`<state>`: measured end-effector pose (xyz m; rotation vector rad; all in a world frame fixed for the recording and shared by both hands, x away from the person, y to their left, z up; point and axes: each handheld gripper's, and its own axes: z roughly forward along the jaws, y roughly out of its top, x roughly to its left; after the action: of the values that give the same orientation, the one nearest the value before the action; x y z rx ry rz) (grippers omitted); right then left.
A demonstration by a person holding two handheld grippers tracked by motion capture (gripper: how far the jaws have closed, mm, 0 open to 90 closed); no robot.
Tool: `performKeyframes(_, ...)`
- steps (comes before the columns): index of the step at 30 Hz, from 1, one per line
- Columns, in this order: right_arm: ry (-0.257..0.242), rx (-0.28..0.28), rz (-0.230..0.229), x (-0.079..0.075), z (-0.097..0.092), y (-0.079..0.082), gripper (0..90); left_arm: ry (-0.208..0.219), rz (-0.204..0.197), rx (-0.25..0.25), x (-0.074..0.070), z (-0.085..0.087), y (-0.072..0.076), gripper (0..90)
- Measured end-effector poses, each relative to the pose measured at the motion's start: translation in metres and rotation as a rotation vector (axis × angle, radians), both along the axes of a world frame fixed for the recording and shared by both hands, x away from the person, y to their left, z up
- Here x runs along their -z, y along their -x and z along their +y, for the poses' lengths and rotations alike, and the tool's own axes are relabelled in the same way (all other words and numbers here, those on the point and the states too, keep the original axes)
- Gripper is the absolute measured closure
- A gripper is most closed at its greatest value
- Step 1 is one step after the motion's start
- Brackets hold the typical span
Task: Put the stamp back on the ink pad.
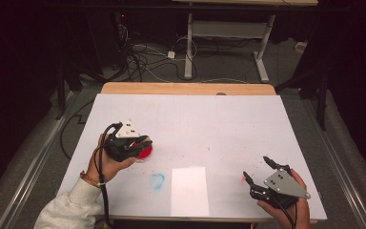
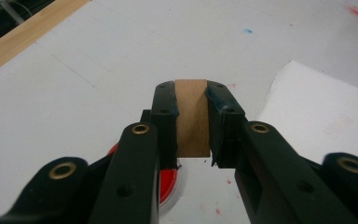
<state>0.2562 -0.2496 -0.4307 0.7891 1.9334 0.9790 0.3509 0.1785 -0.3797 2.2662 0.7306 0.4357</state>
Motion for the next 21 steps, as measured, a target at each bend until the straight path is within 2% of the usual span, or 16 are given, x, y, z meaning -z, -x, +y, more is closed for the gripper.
performKeyframes(9,-0.001,-0.003,-0.001,0.0,0.0,0.0,25.2,-0.012,0.005,0.043,0.002,-0.011,0.007,73.4)
performKeyframes(21,0.007,-0.008,0.004,0.0,0.001,0.0,25.3,-0.037,0.009,0.124,0.005,-0.031,0.023,73.4)
